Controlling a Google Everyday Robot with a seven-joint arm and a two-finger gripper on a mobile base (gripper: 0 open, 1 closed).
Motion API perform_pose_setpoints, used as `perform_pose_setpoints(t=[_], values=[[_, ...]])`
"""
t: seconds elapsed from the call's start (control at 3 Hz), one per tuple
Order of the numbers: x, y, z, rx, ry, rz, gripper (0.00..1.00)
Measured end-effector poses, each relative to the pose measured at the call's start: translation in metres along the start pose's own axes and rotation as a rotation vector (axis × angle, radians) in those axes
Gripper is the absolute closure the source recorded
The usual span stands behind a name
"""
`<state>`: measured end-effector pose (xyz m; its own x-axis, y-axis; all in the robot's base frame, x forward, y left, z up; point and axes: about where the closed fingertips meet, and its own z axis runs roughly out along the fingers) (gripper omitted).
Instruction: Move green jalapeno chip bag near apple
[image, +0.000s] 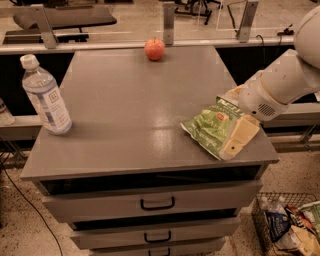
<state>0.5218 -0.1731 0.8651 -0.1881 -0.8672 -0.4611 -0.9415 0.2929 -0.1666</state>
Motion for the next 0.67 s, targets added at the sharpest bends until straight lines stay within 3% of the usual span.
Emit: perform_pose_setpoints(t=[0.67], values=[[0.0059,-0.0075,0.01,-0.017,-0.052,0.035,0.48]])
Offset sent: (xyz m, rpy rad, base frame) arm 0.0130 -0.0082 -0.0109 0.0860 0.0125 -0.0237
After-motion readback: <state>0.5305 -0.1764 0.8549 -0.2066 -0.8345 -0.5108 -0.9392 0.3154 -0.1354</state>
